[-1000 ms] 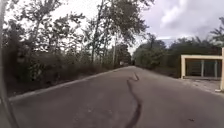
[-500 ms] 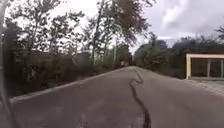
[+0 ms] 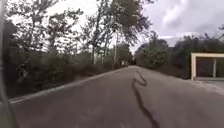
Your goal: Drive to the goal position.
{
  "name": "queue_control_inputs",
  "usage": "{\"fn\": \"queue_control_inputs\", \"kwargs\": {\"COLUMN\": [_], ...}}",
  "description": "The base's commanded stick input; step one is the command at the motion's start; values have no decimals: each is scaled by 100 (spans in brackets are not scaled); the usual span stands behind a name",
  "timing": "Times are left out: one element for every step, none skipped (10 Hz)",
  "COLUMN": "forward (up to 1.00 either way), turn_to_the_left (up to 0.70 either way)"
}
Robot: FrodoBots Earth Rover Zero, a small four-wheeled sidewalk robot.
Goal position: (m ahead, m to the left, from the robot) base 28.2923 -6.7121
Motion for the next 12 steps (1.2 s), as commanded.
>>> {"fn": "queue_control_inputs", "kwargs": {"forward": [70, 70, 70, 70, 70, 70, 70, 70, 70, 70, 70, 70], "turn_to_the_left": [0, 0, 0, 0, 0, 0, 0, 0, 0, 0, 0, 0]}}
